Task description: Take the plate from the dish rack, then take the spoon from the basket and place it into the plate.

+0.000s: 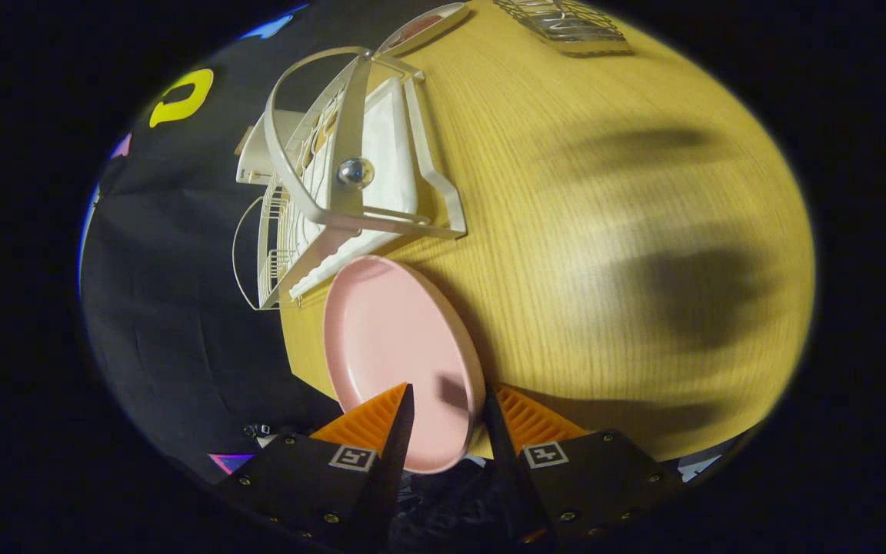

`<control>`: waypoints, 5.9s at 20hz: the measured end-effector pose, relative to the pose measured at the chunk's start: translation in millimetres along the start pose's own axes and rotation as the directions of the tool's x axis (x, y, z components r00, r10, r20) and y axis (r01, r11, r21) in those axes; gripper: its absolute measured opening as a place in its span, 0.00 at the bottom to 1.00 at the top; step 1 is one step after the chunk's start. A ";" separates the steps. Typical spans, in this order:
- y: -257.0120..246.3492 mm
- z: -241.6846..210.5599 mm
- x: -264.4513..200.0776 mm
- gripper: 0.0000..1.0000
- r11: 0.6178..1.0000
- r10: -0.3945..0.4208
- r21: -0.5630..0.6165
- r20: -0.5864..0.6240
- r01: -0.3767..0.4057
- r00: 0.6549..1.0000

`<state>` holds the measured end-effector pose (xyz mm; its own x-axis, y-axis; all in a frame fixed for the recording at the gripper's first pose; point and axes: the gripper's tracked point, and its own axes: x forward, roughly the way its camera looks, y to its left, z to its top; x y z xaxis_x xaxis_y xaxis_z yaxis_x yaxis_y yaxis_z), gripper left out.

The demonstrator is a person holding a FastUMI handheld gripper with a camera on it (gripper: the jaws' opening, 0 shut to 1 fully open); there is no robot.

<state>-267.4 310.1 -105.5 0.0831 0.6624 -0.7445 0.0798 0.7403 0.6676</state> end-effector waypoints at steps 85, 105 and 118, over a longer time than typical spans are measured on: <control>199.6 61.6 -58.1 0.10 0.835 0.020 -0.493 0.473 0.245 0.881; 203.5 14.5 -1.5 0.21 0.765 0.010 -0.577 0.458 0.288 0.889; 192.1 44.9 -60.1 0.35 0.795 0.040 -0.521 0.555 0.310 0.831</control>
<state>-212.5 407.3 67.9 0.6238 0.5163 -0.5868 -0.4286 0.8538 0.2956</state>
